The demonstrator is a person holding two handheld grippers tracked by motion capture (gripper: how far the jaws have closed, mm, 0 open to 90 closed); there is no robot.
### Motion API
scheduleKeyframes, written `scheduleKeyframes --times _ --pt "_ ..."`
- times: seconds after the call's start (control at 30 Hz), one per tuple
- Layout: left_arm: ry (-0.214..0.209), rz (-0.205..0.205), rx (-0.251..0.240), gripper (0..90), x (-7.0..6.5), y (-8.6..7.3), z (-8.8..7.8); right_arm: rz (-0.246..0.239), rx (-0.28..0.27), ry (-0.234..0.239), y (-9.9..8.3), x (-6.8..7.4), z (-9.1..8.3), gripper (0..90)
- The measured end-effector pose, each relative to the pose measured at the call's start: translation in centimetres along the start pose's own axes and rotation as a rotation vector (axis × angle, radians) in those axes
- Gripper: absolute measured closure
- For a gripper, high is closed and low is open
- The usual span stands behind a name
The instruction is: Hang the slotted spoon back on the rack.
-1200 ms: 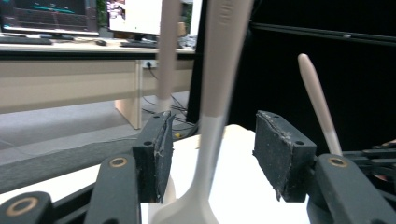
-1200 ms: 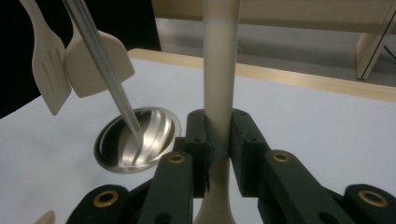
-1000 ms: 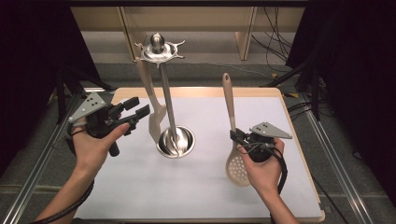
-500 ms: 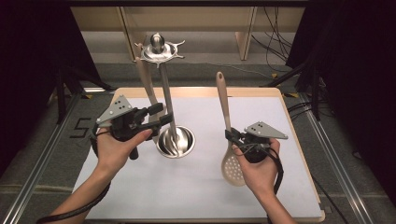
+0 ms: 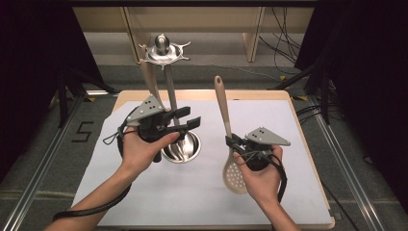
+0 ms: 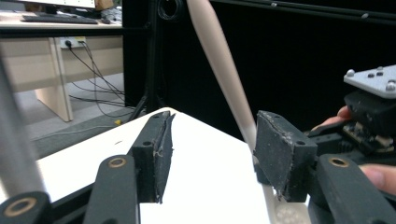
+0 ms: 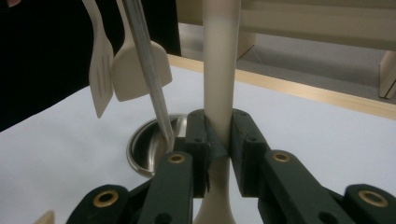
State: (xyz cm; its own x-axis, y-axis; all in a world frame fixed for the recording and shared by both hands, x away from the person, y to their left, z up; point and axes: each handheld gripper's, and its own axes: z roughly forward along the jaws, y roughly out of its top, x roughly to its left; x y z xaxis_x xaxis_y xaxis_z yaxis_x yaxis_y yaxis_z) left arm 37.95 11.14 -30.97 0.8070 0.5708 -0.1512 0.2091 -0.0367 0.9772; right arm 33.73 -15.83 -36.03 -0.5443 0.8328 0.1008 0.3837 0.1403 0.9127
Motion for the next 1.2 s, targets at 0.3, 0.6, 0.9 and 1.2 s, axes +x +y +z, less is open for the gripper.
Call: scheduleKeyframes --times 0.3,0.6,0.9,1.2 --pt "-0.020 0.011 0.021 45.3 -0.6 0.3 1.5 -0.021 -0.004 0.016 0.1 0.3 0.1 79.3" --pt "-0.045 -0.012 0.028 44.9 -0.8 0.4 2.4 -0.047 -0.007 0.021 0.0 0.7 0.2 79.3" --pt "-0.065 -0.024 0.038 44.4 -1.1 0.4 3.1 -0.086 -0.023 0.042 0.0 1.2 0.2 79.3" --pt "-0.076 -0.041 0.046 46.2 -1.2 0.4 3.5 -0.074 -0.017 0.047 0.0 1.9 0.2 79.3"
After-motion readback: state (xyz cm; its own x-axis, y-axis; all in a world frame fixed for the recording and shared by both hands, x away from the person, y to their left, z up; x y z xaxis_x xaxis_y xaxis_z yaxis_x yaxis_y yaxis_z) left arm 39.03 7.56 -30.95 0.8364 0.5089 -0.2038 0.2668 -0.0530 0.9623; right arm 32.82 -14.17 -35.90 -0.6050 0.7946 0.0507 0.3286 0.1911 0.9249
